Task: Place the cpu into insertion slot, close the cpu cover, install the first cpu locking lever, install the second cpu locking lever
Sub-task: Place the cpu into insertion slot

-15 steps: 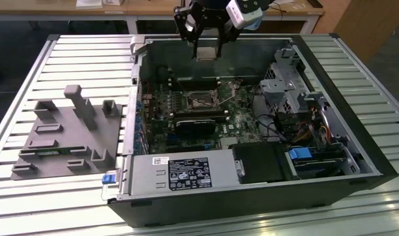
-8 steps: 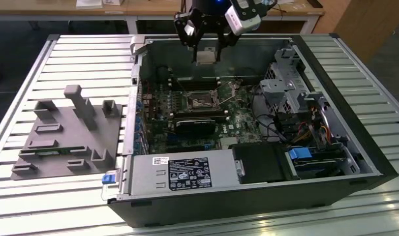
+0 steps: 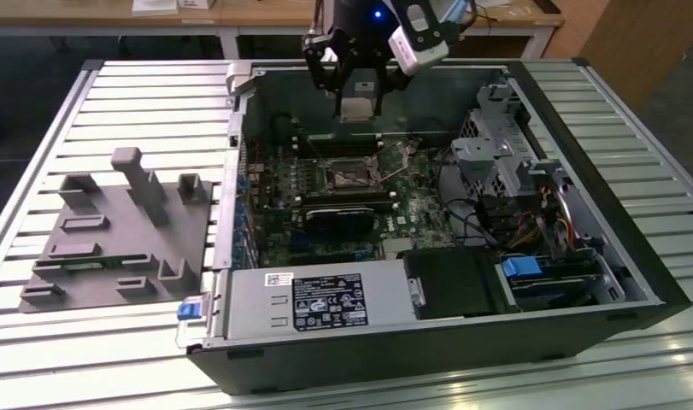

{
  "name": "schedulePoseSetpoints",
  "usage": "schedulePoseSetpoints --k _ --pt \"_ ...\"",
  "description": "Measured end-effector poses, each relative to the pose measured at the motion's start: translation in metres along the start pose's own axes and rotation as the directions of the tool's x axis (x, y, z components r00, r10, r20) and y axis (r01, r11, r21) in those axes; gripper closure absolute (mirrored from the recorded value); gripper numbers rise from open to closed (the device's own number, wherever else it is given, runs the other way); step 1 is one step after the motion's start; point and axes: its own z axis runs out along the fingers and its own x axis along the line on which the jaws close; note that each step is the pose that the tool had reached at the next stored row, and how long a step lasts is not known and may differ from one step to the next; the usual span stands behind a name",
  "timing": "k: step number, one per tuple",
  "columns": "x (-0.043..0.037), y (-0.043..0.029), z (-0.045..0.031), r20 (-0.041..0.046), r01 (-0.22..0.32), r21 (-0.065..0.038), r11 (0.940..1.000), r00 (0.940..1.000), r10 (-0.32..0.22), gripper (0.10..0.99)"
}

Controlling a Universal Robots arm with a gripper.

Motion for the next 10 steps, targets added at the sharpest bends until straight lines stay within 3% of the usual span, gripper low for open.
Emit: schedulePoseSetpoints --k 2,10 --pt "-0.0002 -0.0007 0.0073 0.0000 0.000 -0.001 1.0000 1.0000 0.000 0.549" --pt "-0.0004 -0.0018 0.0200 0.0011 -0.013 -0.007 0.9999 0.9999 0.013 0.549"
